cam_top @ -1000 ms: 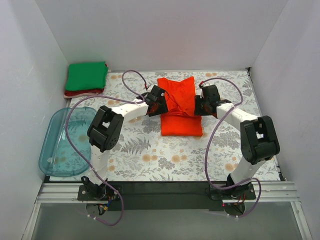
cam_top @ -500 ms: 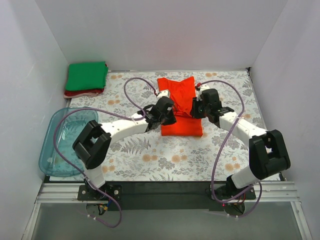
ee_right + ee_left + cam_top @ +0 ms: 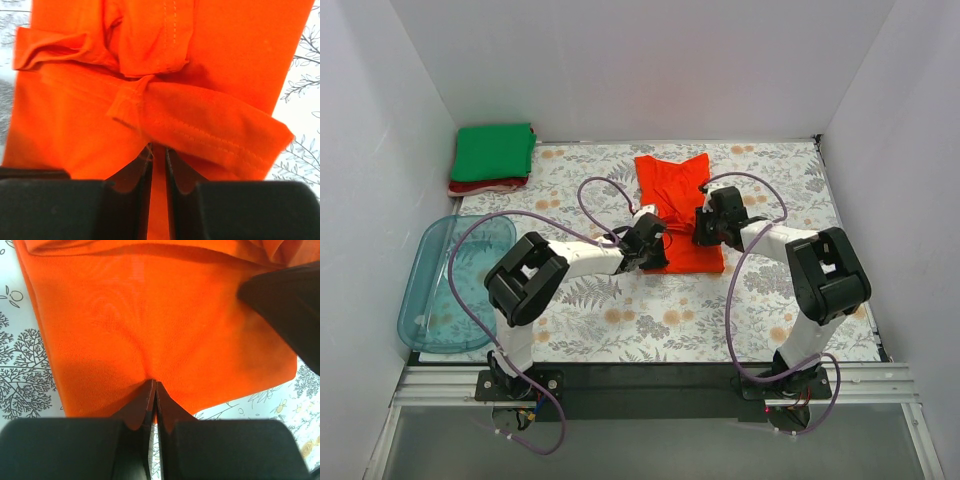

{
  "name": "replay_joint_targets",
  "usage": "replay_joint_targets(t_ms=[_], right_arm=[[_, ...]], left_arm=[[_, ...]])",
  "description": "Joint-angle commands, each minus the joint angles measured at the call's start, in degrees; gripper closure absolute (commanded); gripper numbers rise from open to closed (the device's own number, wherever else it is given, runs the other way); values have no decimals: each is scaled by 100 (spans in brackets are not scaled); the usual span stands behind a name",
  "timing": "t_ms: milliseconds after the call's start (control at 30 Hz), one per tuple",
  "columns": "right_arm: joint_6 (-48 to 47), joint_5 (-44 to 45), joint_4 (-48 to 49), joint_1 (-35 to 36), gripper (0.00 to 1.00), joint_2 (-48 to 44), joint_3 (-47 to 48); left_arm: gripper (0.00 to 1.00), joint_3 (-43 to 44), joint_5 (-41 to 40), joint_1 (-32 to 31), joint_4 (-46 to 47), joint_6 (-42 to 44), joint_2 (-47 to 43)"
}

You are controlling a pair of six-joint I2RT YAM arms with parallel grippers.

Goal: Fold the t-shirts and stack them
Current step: Fold the tshirt

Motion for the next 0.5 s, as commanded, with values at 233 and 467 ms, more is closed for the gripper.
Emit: replay_joint_targets(t_ms=[233, 467], right_arm=[[-514, 998, 304, -48, 76, 817, 1265], [-761, 929, 120, -171, 67, 1206, 2601]], left_arm=[[100, -615, 292, -24, -342, 3, -305], [100, -914, 415, -103, -333, -111, -726]])
